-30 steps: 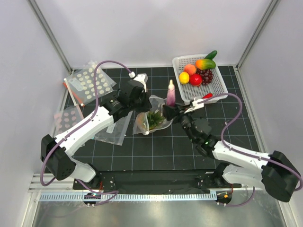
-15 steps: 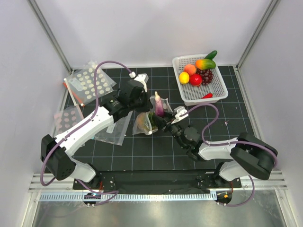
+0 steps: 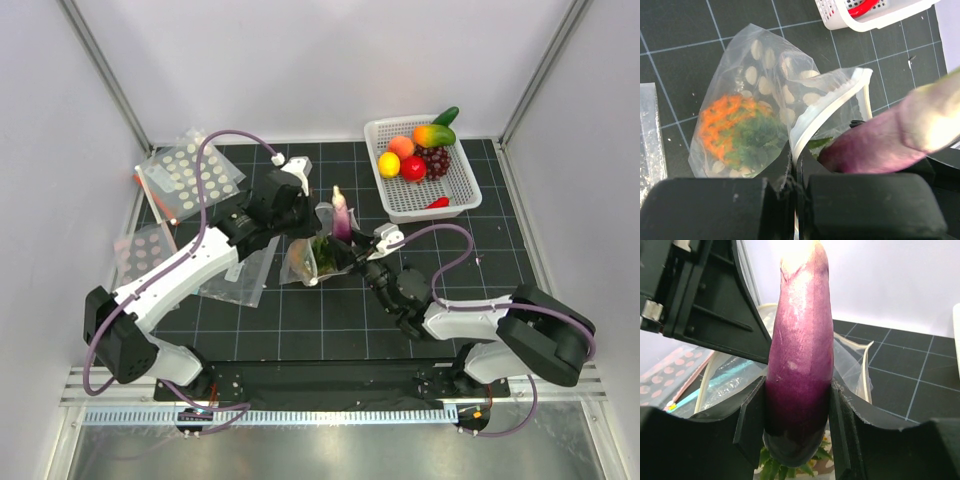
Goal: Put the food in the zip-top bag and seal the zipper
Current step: Place the fake vegetable in the zipper food storage bag.
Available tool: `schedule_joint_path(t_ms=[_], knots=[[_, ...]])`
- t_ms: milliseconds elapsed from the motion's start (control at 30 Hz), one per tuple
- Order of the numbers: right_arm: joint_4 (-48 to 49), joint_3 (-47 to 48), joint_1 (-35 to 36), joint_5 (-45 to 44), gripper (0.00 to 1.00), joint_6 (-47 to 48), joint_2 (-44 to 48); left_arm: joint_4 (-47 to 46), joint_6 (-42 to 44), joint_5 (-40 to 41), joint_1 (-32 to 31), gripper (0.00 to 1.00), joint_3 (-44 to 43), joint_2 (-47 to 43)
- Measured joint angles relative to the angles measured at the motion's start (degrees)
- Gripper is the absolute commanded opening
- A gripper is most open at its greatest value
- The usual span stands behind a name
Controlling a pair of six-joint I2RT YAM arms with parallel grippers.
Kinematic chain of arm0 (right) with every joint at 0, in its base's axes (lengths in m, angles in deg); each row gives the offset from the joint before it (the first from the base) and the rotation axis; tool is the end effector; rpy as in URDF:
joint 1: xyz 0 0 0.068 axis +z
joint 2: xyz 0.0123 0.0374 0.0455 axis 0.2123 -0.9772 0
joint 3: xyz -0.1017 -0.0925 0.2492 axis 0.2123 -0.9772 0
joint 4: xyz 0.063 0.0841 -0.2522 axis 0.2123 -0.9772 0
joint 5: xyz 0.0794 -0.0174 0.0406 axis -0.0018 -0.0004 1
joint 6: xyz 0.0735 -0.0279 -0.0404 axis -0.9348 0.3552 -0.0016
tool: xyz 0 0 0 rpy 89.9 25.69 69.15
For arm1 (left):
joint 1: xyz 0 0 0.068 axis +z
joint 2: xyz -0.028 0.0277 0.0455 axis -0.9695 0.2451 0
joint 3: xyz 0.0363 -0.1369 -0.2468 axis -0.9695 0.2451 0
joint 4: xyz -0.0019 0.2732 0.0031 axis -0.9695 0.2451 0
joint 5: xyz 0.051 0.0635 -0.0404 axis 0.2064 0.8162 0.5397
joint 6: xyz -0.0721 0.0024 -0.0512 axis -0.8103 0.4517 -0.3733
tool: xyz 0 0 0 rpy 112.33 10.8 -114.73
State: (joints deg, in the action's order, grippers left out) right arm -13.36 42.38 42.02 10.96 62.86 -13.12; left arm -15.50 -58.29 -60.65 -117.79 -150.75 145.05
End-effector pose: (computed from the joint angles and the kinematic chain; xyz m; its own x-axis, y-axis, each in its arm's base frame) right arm 0.1957 0.2217 0.2424 0.1478 0.2441 -0.9584 -0.5447 0.8289 0.1271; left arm 0.2750 -0.2416 0.3261 -0.7211 -0.1096 -0.6841 0.2775 0.8590 -0.4301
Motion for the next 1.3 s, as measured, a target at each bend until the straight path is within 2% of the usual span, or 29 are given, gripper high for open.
schedule_joint_path(t_ms=[100, 267, 467, 533, 600, 767, 967, 1033, 1067, 1133, 1300], knots=[[0.0, 0.5, 0.3, 1.0, 0.12, 0.0, 0.9, 0.0, 0.0, 0.4, 0.1, 0.01, 0.3, -0.7], [0.3, 1.8, 2.8, 2.1, 0.22, 0.2, 1.9, 0.0, 0.0, 0.6, 0.4, 0.01, 0.5, -1.2], [-3.9, 3.3, 3.4, 3.3, 0.25, 0.2, 4.2, 0.0, 0.0, 0.8, 0.9, 0.01, 0.8, -1.3], [-5.0, 3.8, 3.4, 3.5, 0.18, 0.2, 4.5, 0.0, 0.0, 0.8, 1.0, 0.01, 0.8, -1.3], [-5.6, 3.8, 3.4, 4.0, 0.16, -0.3, 4.5, 0.0, 0.0, 0.8, 1.2, 0.01, 0.9, -1.3], [-6.9, 3.8, 3.5, 5.2, 0.17, -2.8, 3.9, -0.1, -0.1, 0.8, 1.5, 0.01, 1.0, -1.3], [-1.9, 3.8, 4.2, 6.3, 0.18, -5.2, -1.9, -0.3, -0.1, 0.8, 1.6, 0.01, 1.3, -1.6], [-0.6, 3.8, 4.4, 6.3, 0.24, -5.7, -3.3, -0.3, -0.1, 0.8, 2.0, 0.01, 1.5, -1.6], [-0.3, 3.8, 4.6, 6.2, 0.38, -5.9, -3.7, -0.2, -0.1, 0.8, 2.2, 0.01, 1.5, -1.6], [0.3, 3.8, 4.9, 5.9, 0.48, -6.1, -4.2, -0.1, -0.1, 0.8, 2.4, 0.01, 1.6, -1.7], [0.6, 3.8, 5.4, 5.4, 0.58, -6.3, -4.2, 0.0, -0.1, 0.8, 2.4, 0.01, 1.7, -1.9]])
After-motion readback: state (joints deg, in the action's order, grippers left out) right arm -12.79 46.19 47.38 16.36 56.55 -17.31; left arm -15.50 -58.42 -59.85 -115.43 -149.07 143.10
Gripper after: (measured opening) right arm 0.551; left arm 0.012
